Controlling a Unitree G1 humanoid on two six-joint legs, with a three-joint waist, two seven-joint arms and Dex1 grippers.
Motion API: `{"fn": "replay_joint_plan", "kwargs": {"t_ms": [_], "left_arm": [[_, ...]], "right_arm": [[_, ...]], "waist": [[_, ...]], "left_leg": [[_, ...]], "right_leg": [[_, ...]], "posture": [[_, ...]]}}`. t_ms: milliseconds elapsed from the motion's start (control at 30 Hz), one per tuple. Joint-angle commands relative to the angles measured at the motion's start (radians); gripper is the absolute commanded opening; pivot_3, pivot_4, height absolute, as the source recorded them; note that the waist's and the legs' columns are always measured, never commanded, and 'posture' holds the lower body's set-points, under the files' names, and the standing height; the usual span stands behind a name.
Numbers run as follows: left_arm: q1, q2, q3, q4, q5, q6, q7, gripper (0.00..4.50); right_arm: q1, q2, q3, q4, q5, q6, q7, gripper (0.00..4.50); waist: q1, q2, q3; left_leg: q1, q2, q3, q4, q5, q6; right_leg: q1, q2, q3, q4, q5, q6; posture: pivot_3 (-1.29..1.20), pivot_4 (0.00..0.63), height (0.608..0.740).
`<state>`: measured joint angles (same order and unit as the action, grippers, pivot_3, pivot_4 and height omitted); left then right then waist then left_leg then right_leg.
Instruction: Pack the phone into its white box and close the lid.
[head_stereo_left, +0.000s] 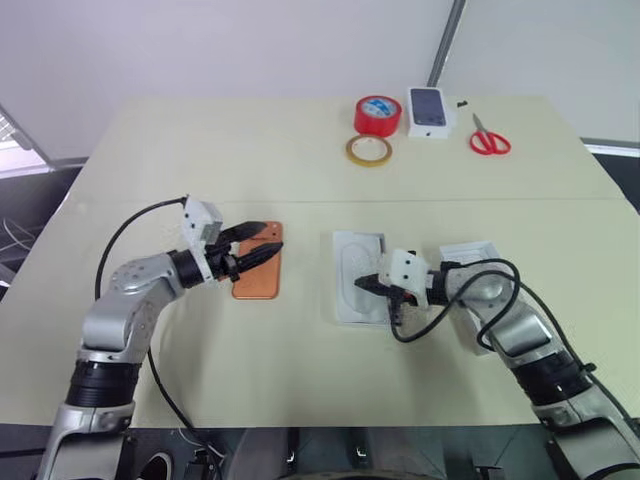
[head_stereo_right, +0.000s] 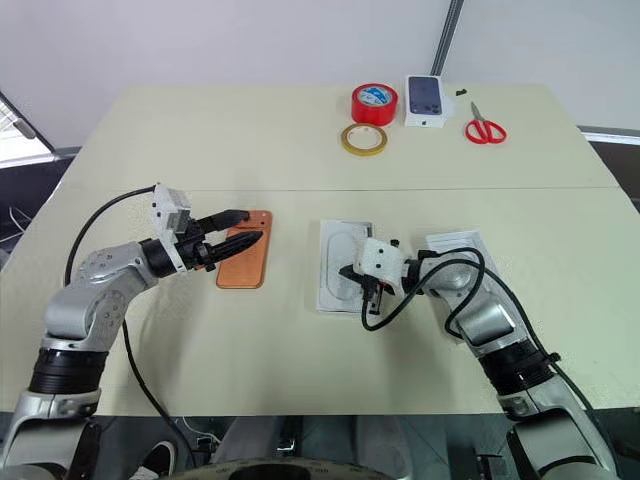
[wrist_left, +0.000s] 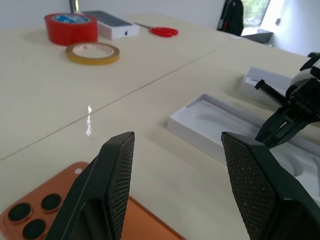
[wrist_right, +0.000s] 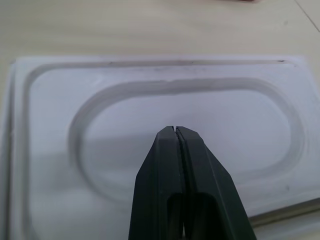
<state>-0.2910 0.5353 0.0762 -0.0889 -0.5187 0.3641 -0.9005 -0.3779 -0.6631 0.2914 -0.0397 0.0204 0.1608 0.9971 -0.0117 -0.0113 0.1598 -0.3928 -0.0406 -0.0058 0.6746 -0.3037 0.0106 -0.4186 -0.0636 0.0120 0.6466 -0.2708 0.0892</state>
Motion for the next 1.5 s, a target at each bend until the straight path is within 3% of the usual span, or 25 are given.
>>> {"fn": "replay_joint_plan", "kwargs": {"t_ms": [33,300,433,567,767,900,1100,1300,1500], "left_arm": [[0.039,0.021,0.024,-0.012,0.011,-0.053,-0.036,2.91],[0.046,0.022,0.028,0.02,0.018,-0.036,-0.009,2.91],[-0.004,0.068,0.043,0.043,-0.062,0.211,0.02,2.91],[-0.077,0.106,0.134,0.108,-0.182,0.413,0.042,2.91],[-0.149,0.14,0.144,0.254,-0.126,0.443,0.072,2.91],[-0.231,0.137,0.135,0.437,-0.081,0.548,0.146,2.91],[-0.281,0.127,0.096,0.458,-0.13,0.761,0.093,2.91],[-0.274,0.112,0.062,0.46,-0.127,0.839,0.065,2.91],[-0.271,0.018,0.013,0.466,-0.126,0.91,0.078,2.91]], "right_arm": [[-0.001,-0.039,0.001,-0.026,-0.013,0.009,0.037,0.06],[-0.014,0.02,-0.025,-0.091,0.048,0.062,0.03,0.06],[-0.06,0.084,-0.067,-0.057,0.046,0.035,-0.052,0.06],[-0.152,0.154,-0.089,-0.022,0.066,0.034,-0.107,0.06],[-0.282,0.28,0.03,0.061,-0.004,0.053,-0.123,0.06],[-0.386,0.372,0.139,0.24,-0.102,0.054,-0.141,0.06],[-0.486,0.454,0.246,0.482,-0.217,0.065,-0.139,0.06],[-0.492,0.481,0.268,0.546,-0.246,0.032,-0.105,0.06],[-0.493,0.496,0.241,0.552,-0.246,0.016,-0.111,0.06]], "waist": [[0.0,0.0,0.0],[0.002,0.0,0.0],[-0.002,0.0,0.001],[-0.005,0.0,0.001],[-0.005,0.0,0.001],[-0.006,0.0,0.001],[-0.004,0.0,0.001],[-0.01,0.0,0.0],[-0.007,0.002,-0.003]], "left_leg": [[0.0,0.0,0.0,0.0,0.0,0.0],[0.0,0.0,0.0,0.0,-0.001,0.001],[0.0,0.0,0.0,0.0,0.0,0.001],[0.0,0.0,0.0,0.001,0.0,0.0],[-0.001,0.0,0.0,0.0,0.001,-0.002],[-0.001,0.0,0.0,0.002,0.002,-0.002],[-0.005,-0.001,0.0,0.004,0.005,-0.008],[-0.003,-0.003,0.0,0.006,0.005,-0.008],[0.001,-0.003,0.0,0.006,0.005,-0.008]], "right_leg": [[0.0,0.0,0.0,0.0,0.0,0.0],[0.0,0.0,0.0,0.0,0.0,0.0],[0.0,0.0,0.0,0.001,0.0,0.0],[-0.002,0.001,0.0,0.003,0.0,0.0],[-0.003,0.002,0.0,0.004,0.0,0.0],[-0.004,0.002,0.0,0.005,0.0,0.0],[-0.008,0.002,-0.001,0.01,0.0,0.0],[-0.008,0.001,0.0,0.014,0.0,0.0],[-0.005,0.0,0.0,0.016,0.0,0.0]], "posture": [[0.0,0.15,0.74],[0.0,0.15,0.74],[0.0,0.15,0.74],[0.0,0.15,0.74],[0.0,0.15,0.74],[0.0,0.15,0.74],[0.0,0.15,0.74],[0.0,0.15,0.74],[0.0,0.15,0.74]]}}
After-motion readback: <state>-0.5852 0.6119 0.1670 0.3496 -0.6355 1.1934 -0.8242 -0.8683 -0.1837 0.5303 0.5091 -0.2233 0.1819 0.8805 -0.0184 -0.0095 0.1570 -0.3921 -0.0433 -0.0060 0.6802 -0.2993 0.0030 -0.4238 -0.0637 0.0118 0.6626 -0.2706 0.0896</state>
